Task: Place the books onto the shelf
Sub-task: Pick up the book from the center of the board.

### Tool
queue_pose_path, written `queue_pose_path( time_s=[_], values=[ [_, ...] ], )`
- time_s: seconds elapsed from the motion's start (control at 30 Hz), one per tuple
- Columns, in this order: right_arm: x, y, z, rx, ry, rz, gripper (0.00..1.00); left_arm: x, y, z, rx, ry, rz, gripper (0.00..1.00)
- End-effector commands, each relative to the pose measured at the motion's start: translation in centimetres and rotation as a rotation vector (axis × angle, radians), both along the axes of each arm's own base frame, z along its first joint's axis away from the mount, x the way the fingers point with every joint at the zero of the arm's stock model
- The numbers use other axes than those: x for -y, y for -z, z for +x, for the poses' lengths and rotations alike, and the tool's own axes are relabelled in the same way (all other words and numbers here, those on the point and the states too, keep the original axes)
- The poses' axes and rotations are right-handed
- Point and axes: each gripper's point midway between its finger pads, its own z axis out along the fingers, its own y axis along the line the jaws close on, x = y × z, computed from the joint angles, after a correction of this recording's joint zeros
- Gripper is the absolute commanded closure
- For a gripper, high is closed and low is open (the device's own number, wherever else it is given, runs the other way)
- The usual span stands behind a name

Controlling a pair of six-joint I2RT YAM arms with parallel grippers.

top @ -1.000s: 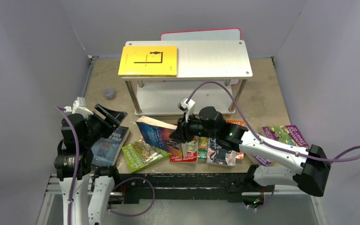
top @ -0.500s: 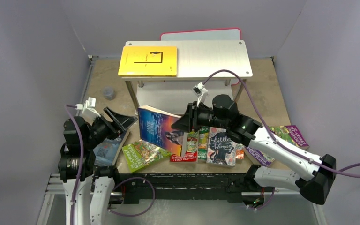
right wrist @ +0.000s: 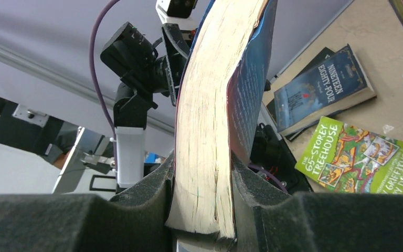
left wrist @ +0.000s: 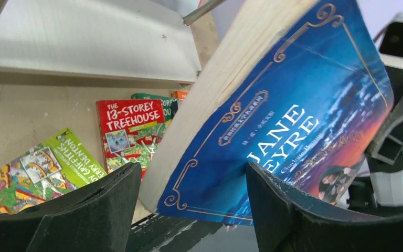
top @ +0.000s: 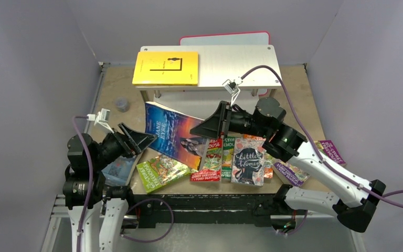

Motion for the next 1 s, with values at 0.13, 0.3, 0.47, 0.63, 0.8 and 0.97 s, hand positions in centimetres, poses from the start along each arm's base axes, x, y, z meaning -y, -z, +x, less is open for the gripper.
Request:
queue_pose_path(
  time_s=[0.13, 0.3, 0.47, 0.63, 0.8, 0.97],
  values=[
    [2.9, -11.7, -3.7, 0.196, -0.074, 0.318, 1.0, 2.2, -7.8, -2.3, 0.293, 0.177, -0.067, 0.29],
    [3.5, -12.0, -2.9, 0.224, -0.025, 0.305, 1.0, 3.0, -10.3, -2.8, 0.408, 0.258, -0.122, 0.32],
    [4.1, -12.5, -2.2, 0.273, 0.01, 0.296, 1.0, 3.2, -11.2, -0.9, 0.423, 0.291, -0.139, 0.32],
    [4.7, -13.9, -3.3, 0.34, -0.045, 0.338, 1.0, 3.4, -11.9, 0.8, 0.456, 0.345, -0.083, 0.3],
    [5.1, -15.2, -4.1, 0.377, -0.084, 0.38, 1.0, 3.7, -11.8, 1.1, 0.467, 0.407, -0.03, 0.31],
    [5.1, -15.3, -3.3, 0.389, -0.053, 0.377, 1.0, 4.0, -12.0, -0.2, 0.499, 0.463, -0.016, 0.46]
  ],
)
